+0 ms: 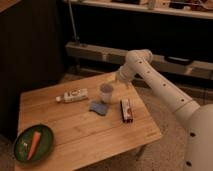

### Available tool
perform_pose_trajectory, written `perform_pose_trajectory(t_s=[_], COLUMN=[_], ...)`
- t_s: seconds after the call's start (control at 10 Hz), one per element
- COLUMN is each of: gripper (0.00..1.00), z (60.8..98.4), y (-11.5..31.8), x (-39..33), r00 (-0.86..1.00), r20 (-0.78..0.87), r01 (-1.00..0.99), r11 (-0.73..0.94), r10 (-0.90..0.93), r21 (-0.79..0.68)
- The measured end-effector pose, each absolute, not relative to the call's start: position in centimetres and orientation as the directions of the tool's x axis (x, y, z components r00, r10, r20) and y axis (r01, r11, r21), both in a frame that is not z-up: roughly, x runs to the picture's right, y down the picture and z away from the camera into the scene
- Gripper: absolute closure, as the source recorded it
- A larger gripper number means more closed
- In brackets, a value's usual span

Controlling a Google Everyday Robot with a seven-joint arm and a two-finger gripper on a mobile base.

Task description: Pick up the ceramic cup

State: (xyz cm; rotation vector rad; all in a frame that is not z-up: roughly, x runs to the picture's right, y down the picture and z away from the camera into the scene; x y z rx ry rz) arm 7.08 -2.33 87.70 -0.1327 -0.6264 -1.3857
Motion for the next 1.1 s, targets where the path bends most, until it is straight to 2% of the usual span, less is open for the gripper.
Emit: perform_pose_trajectory(t_s=[0.1, 0.3, 0.4, 0.9, 1.0, 1.1], gripper=[0.26, 0.45, 0.49, 0.50, 0.52, 0.59], z=[88.2, 88.9, 89.3, 92.0, 92.3, 92.5], y=[-2.3, -2.0, -1.8, 0.7, 1.1, 1.3], x=[7.0, 6.8, 6.8, 5.6, 5.3, 5.1], r00=[0.051, 0.045, 0.043, 0.024, 0.021, 0.016], r20=[0.491, 0.501, 0.508, 0.548, 0.554, 0.557], r01=[0.943, 0.946, 0.948, 0.957, 0.957, 0.957], r11=[0.203, 0.198, 0.196, 0.179, 0.177, 0.174], r10=[-0.870, -0.864, -0.860, -0.836, -0.832, -0.830], r21=[0.262, 0.257, 0.252, 0.230, 0.230, 0.231])
